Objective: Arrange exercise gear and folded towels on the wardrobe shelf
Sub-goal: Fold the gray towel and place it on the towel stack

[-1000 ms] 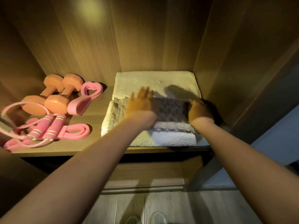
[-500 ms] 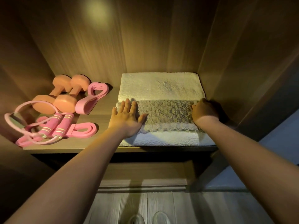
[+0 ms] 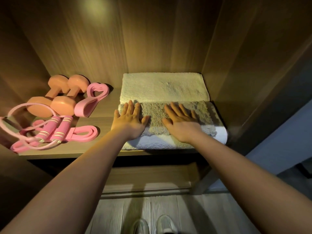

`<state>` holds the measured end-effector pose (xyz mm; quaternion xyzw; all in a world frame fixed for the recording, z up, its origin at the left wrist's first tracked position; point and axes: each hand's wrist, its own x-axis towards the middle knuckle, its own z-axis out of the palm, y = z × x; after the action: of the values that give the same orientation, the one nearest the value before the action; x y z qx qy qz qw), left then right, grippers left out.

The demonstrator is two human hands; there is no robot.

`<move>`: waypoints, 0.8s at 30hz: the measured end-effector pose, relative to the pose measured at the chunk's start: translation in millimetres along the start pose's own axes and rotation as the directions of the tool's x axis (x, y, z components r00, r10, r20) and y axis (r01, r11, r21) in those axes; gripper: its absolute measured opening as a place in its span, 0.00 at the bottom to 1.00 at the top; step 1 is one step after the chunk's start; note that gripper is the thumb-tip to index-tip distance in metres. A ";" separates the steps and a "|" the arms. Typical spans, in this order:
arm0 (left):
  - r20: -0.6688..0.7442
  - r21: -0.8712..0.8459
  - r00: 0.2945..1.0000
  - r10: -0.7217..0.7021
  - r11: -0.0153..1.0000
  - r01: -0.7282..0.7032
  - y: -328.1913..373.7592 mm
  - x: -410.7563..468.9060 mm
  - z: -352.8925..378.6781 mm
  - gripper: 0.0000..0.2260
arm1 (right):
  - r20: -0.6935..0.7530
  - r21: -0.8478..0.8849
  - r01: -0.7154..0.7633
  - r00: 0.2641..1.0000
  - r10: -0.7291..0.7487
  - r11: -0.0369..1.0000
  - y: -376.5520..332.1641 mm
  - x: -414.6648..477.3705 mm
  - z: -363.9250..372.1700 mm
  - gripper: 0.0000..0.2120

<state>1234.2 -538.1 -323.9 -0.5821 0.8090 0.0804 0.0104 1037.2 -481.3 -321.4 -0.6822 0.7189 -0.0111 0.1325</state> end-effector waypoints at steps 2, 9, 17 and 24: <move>0.000 0.008 1.000 0.012 1.000 -0.012 0.2 -0.8 -0.4 0.33 | 0.010 0.002 -0.085 0.996 0.085 0.996 20.5 -5.4 -0.8 0.29; 0.021 0.041 0.999 0.024 0.999 -0.025 0.7 -3.3 -4.5 0.34 | 0.110 0.027 -0.373 0.923 0.369 0.927 70.6 -20.5 -12.8 0.31; -0.107 0.121 0.992 0.066 0.991 -0.053 18.6 -8.5 -20.1 0.32 | -0.417 0.585 -0.186 0.766 0.489 0.789 59.2 -73.3 -38.4 0.17; -0.056 0.026 0.954 0.296 0.955 -0.295 57.4 -25.1 2.7 0.28 | 0.248 0.964 -0.122 0.728 0.639 -0.236 37.1 -103.2 -18.4 0.08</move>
<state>1187.9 -496.3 -317.0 -0.4568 0.8875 0.0567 -0.0208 1000.6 -380.3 -292.9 -0.0751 0.6606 -0.6027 0.4414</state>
